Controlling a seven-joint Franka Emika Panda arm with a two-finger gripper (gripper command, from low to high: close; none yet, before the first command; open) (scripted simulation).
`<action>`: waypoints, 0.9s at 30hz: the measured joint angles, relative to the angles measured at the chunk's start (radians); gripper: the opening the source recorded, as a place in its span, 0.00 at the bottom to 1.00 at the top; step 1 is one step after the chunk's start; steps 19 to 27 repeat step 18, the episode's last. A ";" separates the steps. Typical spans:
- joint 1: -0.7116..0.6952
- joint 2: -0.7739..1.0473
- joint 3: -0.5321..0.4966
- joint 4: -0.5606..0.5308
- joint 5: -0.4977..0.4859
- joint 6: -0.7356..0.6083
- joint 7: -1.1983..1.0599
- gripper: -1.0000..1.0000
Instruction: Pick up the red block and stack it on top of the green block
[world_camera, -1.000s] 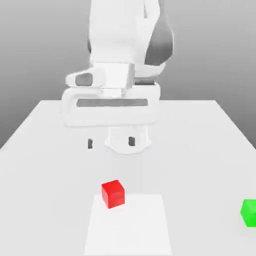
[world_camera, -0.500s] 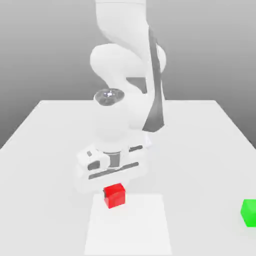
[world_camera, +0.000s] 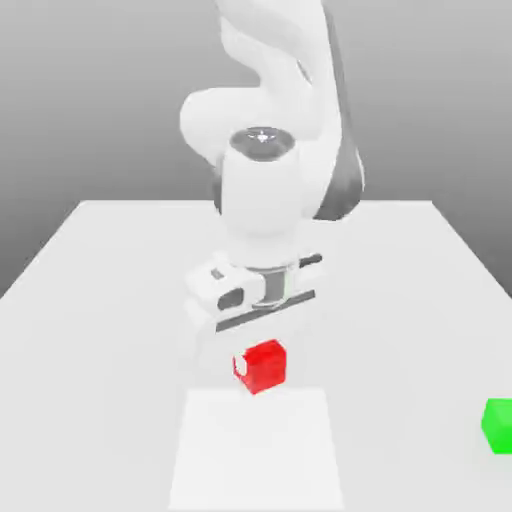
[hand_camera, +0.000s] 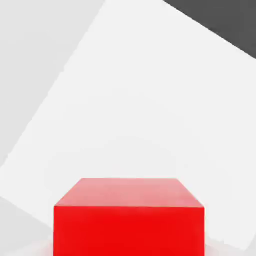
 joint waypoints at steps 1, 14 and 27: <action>0.031 0.019 0.021 0.036 -0.003 -0.017 0.014 0.00; 0.340 0.321 0.165 0.394 -0.116 -0.074 0.216 0.00; 0.348 0.349 0.156 0.396 -0.129 -0.049 0.225 1.00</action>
